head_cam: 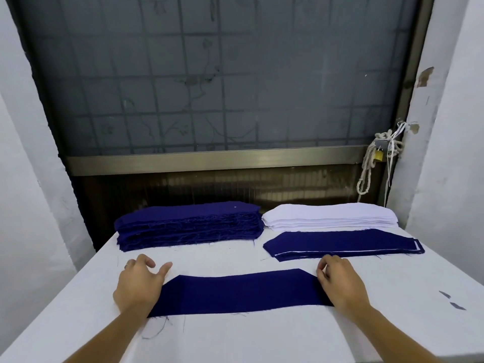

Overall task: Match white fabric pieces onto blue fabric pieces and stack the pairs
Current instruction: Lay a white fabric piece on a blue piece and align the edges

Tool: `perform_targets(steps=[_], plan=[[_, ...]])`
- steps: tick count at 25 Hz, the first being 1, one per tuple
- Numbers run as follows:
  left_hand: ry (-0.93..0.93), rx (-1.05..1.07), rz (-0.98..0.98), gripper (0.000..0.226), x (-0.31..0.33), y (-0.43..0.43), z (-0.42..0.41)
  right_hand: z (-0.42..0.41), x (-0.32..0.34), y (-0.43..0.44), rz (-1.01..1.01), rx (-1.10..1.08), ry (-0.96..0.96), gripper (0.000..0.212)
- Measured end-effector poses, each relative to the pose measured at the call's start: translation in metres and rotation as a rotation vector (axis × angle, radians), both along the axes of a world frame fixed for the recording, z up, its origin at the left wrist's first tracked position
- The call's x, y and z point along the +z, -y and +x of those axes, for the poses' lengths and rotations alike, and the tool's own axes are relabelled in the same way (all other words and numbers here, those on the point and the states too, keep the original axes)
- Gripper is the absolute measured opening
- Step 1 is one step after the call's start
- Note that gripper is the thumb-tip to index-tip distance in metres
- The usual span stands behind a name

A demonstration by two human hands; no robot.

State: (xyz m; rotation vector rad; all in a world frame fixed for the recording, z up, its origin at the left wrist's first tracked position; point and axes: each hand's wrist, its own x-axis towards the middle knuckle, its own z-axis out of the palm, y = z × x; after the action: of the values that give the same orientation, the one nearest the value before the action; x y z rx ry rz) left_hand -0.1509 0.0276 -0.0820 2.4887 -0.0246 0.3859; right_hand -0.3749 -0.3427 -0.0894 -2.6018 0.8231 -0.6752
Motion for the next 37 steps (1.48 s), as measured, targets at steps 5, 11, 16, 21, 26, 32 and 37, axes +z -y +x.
perform_targets(steps=[5, 11, 16, 21, 26, 32, 37], plan=[[0.204, -0.320, -0.031, 0.026, 0.042, 0.082, 0.006, 0.036, 0.036, 0.036, -0.033, 0.047, -0.004, 0.021], [0.054, -0.621, -0.030, 0.018, 0.082, 0.228, 0.024, 0.086, 0.054, 0.097, -0.034, -0.023, 0.029, 0.018], [-0.032, -0.726, 0.075, 0.024, 0.066, 0.330, 0.049, 0.127, 0.039, 0.154, -0.084, -0.049, 0.010, 0.016], [-0.096, -0.627, 0.234, 0.027, 0.048, 0.385, 0.082, 0.167, 0.021, 0.193, -0.130, -0.021, -0.004, 0.017], [-0.095, -0.618, 0.126, 0.012, 0.037, 0.398, 0.093, 0.191, 0.011, 0.203, -0.159, -0.032, 0.003, 0.015], [-0.046, -0.874, 0.090, 0.014, 0.041, 0.393, 0.090, 0.189, 0.008, 0.193, -0.164, -0.004, 0.012, 0.031], [0.060, -1.008, -0.036, 0.007, 0.060, 0.393, 0.065, 0.194, 0.029, 0.171, -0.090, 0.167, 0.125, 0.035]])
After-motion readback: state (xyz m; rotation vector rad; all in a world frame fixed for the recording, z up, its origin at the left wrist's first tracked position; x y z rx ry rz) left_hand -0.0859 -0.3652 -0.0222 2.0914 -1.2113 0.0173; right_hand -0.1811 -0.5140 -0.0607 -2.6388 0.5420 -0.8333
